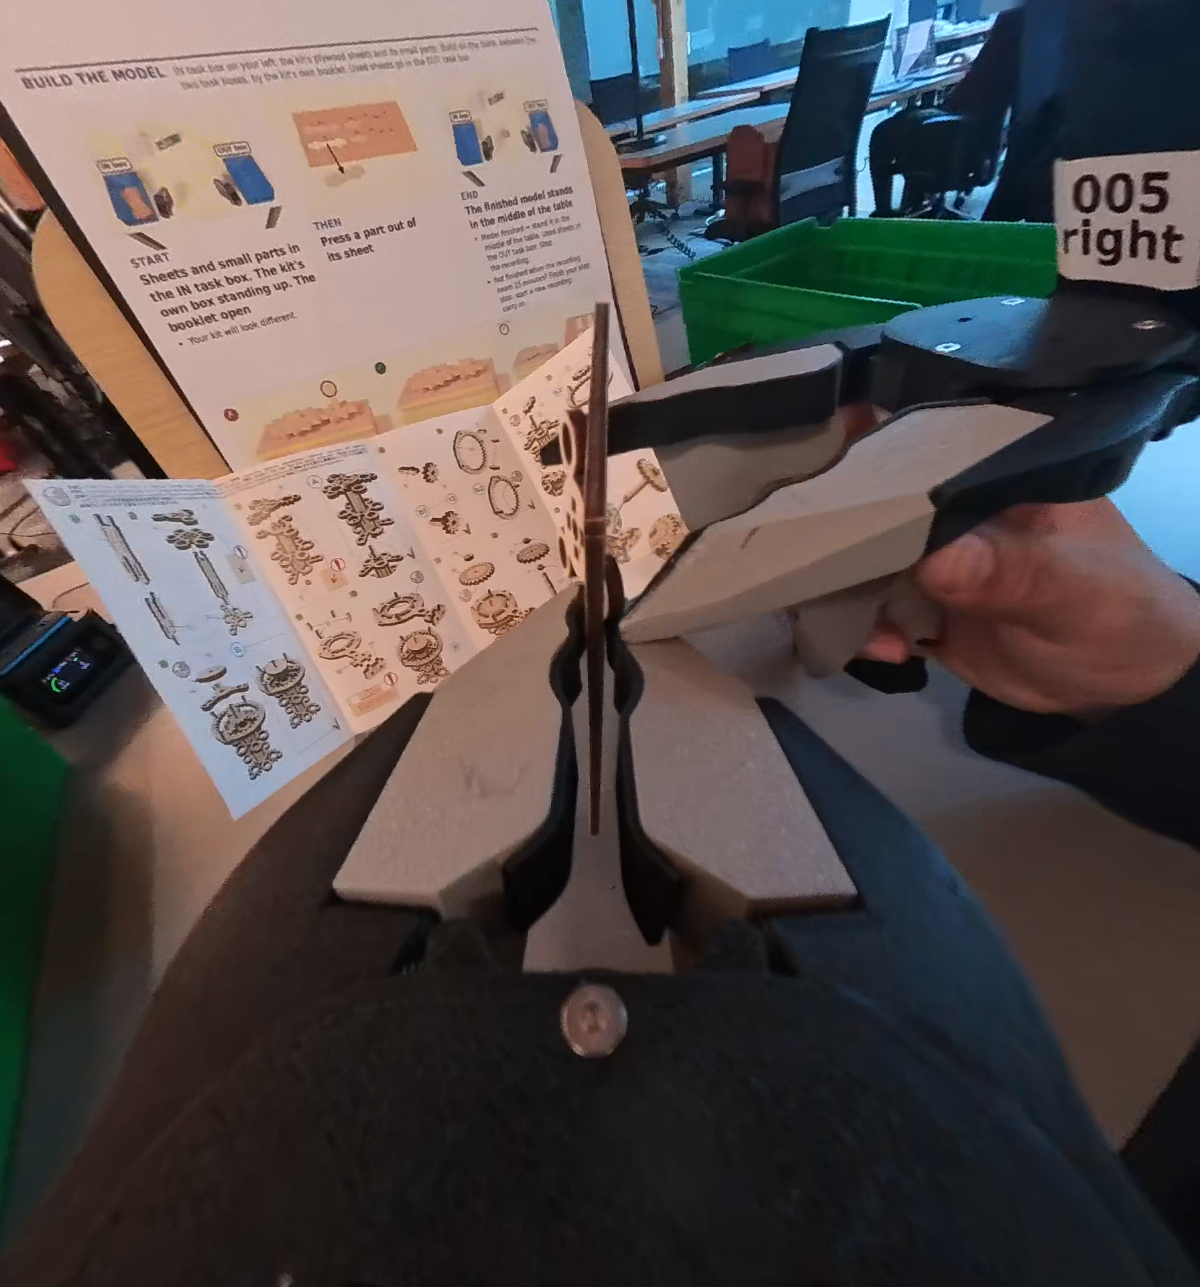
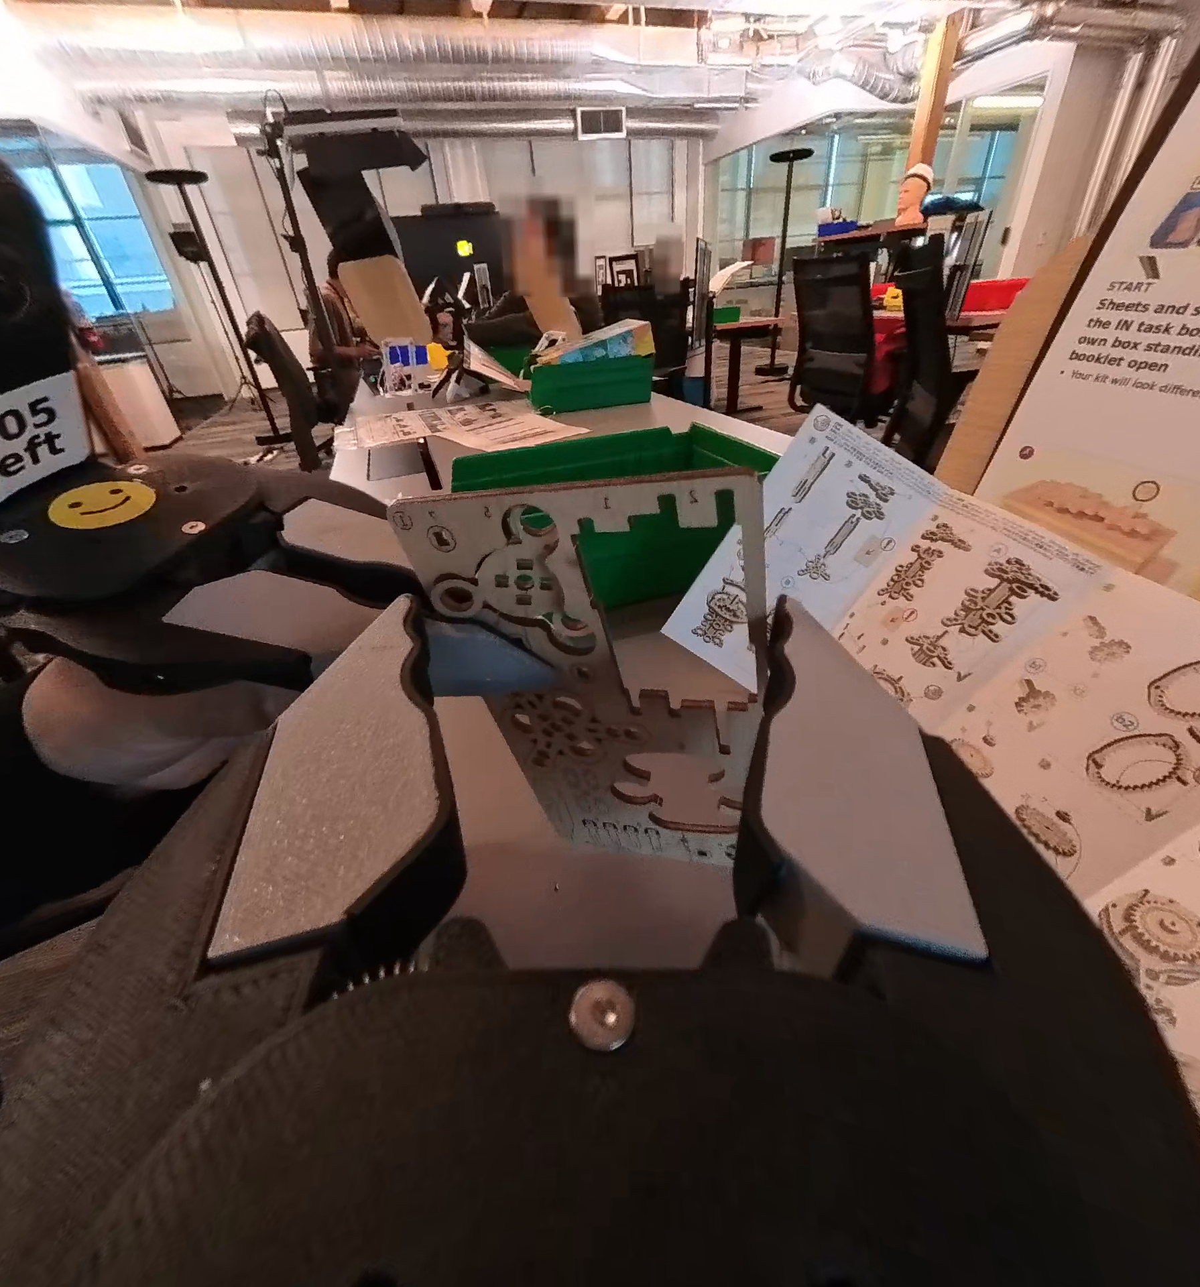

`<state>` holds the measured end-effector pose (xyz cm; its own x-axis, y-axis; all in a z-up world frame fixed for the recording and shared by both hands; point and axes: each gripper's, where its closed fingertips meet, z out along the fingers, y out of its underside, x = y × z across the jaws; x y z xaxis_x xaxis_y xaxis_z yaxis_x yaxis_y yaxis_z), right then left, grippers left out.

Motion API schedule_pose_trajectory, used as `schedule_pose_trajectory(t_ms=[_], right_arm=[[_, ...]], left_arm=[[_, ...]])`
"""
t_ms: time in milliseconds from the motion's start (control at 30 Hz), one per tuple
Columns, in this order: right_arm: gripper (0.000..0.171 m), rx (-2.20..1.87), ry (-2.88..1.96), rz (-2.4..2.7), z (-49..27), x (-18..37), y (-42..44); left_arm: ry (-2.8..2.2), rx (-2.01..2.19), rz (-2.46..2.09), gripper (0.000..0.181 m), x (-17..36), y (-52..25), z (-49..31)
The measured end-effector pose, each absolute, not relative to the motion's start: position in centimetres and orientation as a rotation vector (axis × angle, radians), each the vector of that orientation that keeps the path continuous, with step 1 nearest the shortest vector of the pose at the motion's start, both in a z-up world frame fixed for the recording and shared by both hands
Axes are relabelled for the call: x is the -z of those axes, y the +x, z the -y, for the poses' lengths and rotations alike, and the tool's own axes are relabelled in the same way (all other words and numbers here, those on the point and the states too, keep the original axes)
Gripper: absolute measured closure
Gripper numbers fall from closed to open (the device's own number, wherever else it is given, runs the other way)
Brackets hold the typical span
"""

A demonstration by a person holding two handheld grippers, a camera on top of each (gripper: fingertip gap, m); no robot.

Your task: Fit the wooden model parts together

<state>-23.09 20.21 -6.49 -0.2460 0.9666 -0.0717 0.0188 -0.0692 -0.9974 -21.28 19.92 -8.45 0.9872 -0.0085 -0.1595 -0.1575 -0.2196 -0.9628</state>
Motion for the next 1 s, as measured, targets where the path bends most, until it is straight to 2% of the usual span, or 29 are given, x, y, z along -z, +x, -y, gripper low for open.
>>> schedule_pose_trajectory(t_ms=[33, 667, 700, 733, 767, 867, 933, 1000], right_arm=[[0.076, -1.445, -1.143, 1.365, -20.3, 6.5, -23.0], [0.080, -1.503, -1.130, 1.416, -20.1, 6.3, -22.4], [0.084, -1.504, -1.130, 1.412, -20.2, 6.3, -22.4], [0.113, -1.481, -1.153, 1.364, -21.1, 6.2, -22.3], [0.120, -1.496, -1.122, 1.340, -21.3, 5.7, -21.9], [0.118, -1.500, -1.103, 1.308, -21.2, 5.3, -21.7], [0.111, -1.539, -1.107, 1.269, -21.1, 4.8, -21.7], [0.079, -1.644, -1.066, 1.320, -19.8, 4.5, -21.4]], left_arm=[[-1.789, -0.138, -0.123, 0.181, 8.5, -21.2, -20.0], [-1.814, -0.202, -0.203, 0.179, 8.3, -20.5, -19.6], [-1.815, -0.189, -0.203, 0.179, 8.3, -20.6, -19.5], [-1.817, -0.173, -0.205, 0.180, 8.2, -20.7, -19.3], [-1.793, -0.138, -0.214, 0.180, 7.9, -20.3, -19.2], [-1.795, -0.155, -0.205, 0.180, 7.7, -20.1, -19.1], [-1.788, -0.160, -0.189, 0.180, 7.5, -20.2, -19.3], [-1.789, -0.159, -0.171, 0.180, 7.6, -20.5, -19.5]])
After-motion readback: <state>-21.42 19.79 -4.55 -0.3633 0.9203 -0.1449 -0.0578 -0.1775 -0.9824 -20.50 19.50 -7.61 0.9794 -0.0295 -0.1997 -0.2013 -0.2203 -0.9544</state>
